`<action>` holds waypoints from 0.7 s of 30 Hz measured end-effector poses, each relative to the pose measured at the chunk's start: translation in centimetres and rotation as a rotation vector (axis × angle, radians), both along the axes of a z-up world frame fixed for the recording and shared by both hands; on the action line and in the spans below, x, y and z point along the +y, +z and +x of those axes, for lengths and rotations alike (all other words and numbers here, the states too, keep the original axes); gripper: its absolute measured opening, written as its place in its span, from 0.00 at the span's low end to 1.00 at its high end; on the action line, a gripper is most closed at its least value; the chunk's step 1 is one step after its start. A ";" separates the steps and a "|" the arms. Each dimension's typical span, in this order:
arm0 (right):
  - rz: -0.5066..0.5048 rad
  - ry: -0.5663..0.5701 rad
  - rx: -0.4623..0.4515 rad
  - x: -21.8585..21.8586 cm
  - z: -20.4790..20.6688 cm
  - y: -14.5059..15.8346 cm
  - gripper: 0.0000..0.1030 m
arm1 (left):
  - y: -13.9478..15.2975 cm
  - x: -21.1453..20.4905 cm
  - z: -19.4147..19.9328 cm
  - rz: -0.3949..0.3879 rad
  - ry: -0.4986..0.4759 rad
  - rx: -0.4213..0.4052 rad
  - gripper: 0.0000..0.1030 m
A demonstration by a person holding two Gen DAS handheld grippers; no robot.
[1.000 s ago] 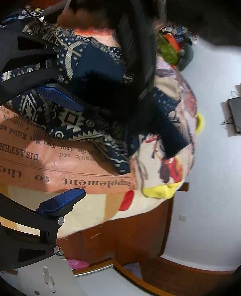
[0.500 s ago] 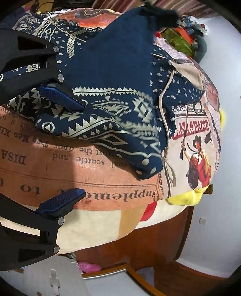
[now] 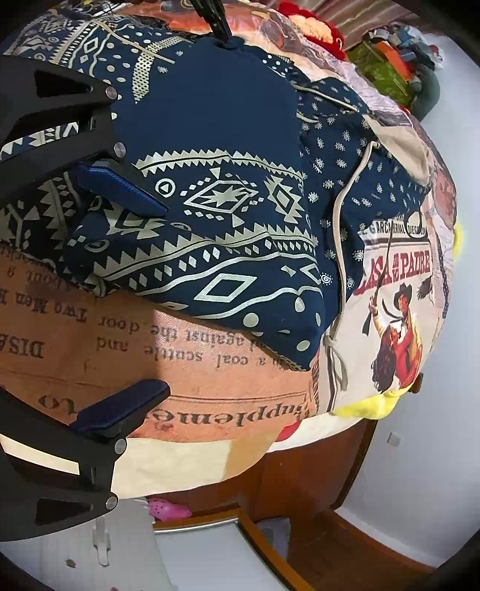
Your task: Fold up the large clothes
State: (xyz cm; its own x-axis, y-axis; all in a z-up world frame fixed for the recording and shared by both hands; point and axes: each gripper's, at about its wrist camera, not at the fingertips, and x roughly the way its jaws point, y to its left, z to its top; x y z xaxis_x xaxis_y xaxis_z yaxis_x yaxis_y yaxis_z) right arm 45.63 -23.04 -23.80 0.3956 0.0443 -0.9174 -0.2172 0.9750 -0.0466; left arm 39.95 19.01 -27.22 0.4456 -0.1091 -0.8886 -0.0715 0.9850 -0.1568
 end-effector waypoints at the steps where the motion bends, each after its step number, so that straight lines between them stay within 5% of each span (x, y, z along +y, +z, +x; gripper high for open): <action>1: -0.002 -0.002 0.001 0.0 0.0 0.0 0.87 | 0.1 0.6 -0.2 -0.003 0.009 -0.002 0.31; 11: 0.080 -0.037 -0.029 -0.2 0.1 2.9 0.87 | -0.3 2.9 2.5 -0.248 0.087 0.027 0.31; 13: 0.083 -0.035 -0.050 -0.1 0.1 3.7 0.87 | -1.1 2.0 3.4 -0.191 0.098 0.056 0.30; 16: 0.064 -0.024 -0.080 0.1 0.3 4.4 0.87 | -1.6 0.6 3.9 -0.048 0.088 0.052 0.07; 21: 0.023 -0.024 -0.051 0.0 1.3 2.8 0.87 | -0.1 -0.2 3.0 0.065 0.110 -0.021 0.02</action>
State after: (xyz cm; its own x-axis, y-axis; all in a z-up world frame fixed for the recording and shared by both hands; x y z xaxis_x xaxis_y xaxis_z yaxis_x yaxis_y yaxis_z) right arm 46.89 -23.03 -21.01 0.4431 0.0554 -0.8948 -0.1922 0.9808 -0.0345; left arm 42.93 18.83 -27.37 0.4699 -0.0005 -0.8827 -0.1774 0.9795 -0.0949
